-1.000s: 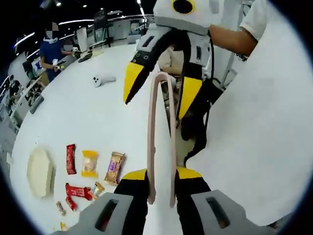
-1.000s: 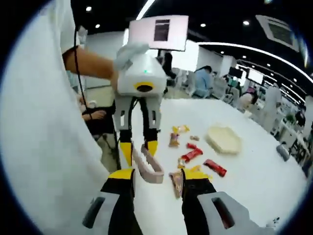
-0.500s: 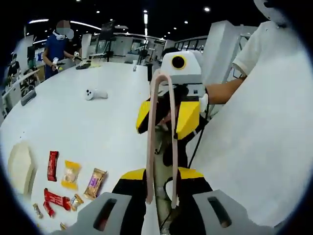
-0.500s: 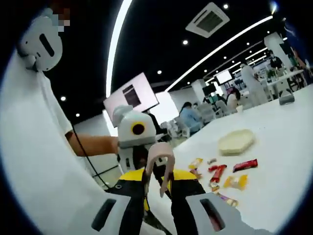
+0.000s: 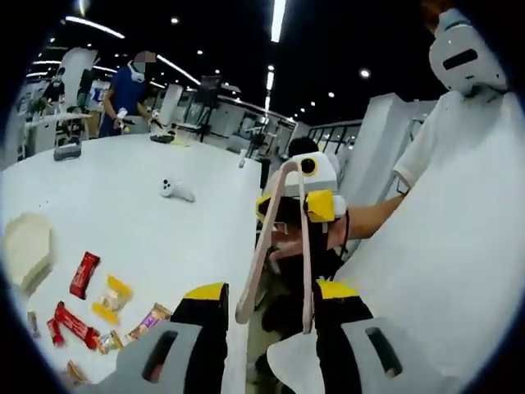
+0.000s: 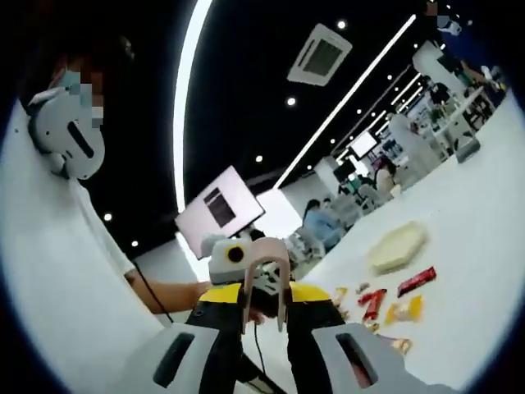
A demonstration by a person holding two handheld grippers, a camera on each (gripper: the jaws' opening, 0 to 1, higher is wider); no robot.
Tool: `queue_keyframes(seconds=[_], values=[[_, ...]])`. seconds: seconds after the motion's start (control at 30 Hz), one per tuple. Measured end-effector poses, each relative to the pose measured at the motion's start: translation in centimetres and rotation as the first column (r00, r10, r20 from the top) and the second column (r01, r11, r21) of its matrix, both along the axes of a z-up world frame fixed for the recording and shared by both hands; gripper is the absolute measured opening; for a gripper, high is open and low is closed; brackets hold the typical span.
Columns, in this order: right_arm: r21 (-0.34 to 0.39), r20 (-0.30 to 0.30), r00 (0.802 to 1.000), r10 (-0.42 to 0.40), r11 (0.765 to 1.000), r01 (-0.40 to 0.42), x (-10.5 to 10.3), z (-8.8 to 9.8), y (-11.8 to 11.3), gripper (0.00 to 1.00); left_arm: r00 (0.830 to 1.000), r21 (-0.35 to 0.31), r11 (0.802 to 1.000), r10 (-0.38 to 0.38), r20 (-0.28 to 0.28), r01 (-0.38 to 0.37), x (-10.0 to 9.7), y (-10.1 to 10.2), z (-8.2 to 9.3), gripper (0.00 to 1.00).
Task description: Place the target food into the container with the food tongs after gripping and lifting it, then release it inside without dropping or visibly crushing the food.
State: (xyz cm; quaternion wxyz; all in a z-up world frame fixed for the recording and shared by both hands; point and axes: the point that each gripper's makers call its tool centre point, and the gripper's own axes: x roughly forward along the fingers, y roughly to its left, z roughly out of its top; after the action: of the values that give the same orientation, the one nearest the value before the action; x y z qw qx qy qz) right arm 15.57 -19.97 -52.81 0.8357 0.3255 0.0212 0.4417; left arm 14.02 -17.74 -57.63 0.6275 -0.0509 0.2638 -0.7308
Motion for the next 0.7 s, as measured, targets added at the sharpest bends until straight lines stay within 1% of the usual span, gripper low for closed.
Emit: queue_keyframes(seconds=[0.03, 0.07, 0.1, 0.13, 0.17, 0.2, 0.23, 0.27, 0.3, 0.33, 0.4, 0.47, 0.53, 0.57, 0.63, 0.7], values=[[0.045, -0.005, 1.0, -0.006, 0.999, 0.006, 0.1, 0.3, -0.2, 0.18, 1.0, -0.022, 1.0, -0.001, -0.022, 0.0, -0.1, -0.2, 0.3, 0.37], [0.074, -0.016, 1.0, -0.008, 0.997, 0.009, 0.1, 0.5, -0.3, 0.18, 0.999, -0.033, 0.999, 0.011, -0.051, -0.013, -0.1, -0.3, 0.5, 0.35], [0.096, -0.025, 1.0, -0.018, 0.995, 0.02, 0.2, 0.6, -0.5, 0.18, 0.998, -0.04, 0.999, 0.021, -0.055, -0.024, 0.1, -0.3, 0.5, 0.34], [0.09, -0.016, 1.0, -0.026, 0.996, 0.027, 0.3, 0.5, -0.6, 0.18, 0.997, -0.057, 0.998, 0.035, -0.063, -0.039, 0.3, -0.4, 0.7, 0.34], [0.105, -0.018, 0.999, -0.032, 0.994, 0.034, 0.3, 0.6, -0.8, 0.18, 0.994, -0.087, 0.994, 0.06, -0.091, -0.068, 0.5, -0.6, 1.3, 0.33], [0.122, -0.03, 0.999, -0.039, 0.992, 0.042, 0.4, 0.6, -1.0, 0.18, 0.992, -0.103, 0.991, 0.071, -0.108, -0.082, 0.7, -0.6, 1.5, 0.33], [0.131, -0.035, 0.999, -0.038, 0.99, 0.042, 0.4, 0.6, -1.0, 0.18, 0.987, -0.12, 0.988, 0.083, -0.141, -0.1, 0.8, -0.6, 1.9, 0.31], [0.139, -0.034, 0.998, -0.048, 0.989, 0.052, 0.4, 0.6, -1.1, 0.17, 0.985, -0.12, 0.987, 0.089, -0.146, -0.107, 0.9, -0.6, 1.9, 0.28], [0.143, -0.034, 0.998, -0.052, 0.988, 0.056, 0.4, 0.6, -1.0, 0.17, 0.987, -0.117, 0.988, 0.079, -0.137, -0.096, 0.8, -0.5, 1.7, 0.27], [0.148, -0.032, 0.998, -0.049, 0.988, 0.054, 0.4, 0.7, -0.9, 0.17, 0.987, -0.108, 0.99, 0.07, -0.145, -0.087, 0.6, -0.5, 1.5, 0.24], [0.153, -0.039, 0.998, -0.049, 0.987, 0.054, 0.5, 0.6, -0.9, 0.17, 0.988, -0.102, 0.992, 0.057, -0.14, -0.071, 0.3, -0.5, 1.3, 0.21], [0.177, -0.057, 0.997, -0.043, 0.983, 0.053, 0.6, 0.5, -0.9, 0.17, 0.987, -0.107, 0.991, 0.06, -0.15, -0.076, 0.4, -0.4, 1.4, 0.19], [0.182, -0.054, 0.998, -0.04, 0.982, 0.049, 0.7, 0.5, -0.9, 0.17, 0.985, -0.108, 0.992, 0.05, -0.162, -0.068, 0.4, -0.3, 1.6, 0.18], [0.181, -0.056, 0.998, -0.04, 0.982, 0.05, 0.7, 0.5, -0.9, 0.17, 0.984, -0.106, 0.992, 0.049, -0.171, -0.068, 0.4, -0.3, 1.6, 0.17], [0.162, -0.039, 0.998, -0.054, 0.985, 0.06, 0.9, 0.5, -1.0, 0.18, 0.984, -0.107, 0.992, 0.046, -0.175, -0.066, 0.5, -0.3, 1.7, 0.17], [0.16, -0.041, 0.998, -0.057, 0.985, 0.062, 1.1, 0.6, -1.1, 0.19, 0.983, -0.105, 0.992, 0.044, -0.181, -0.063, 0.5, -0.3, 1.8, 0.17]])
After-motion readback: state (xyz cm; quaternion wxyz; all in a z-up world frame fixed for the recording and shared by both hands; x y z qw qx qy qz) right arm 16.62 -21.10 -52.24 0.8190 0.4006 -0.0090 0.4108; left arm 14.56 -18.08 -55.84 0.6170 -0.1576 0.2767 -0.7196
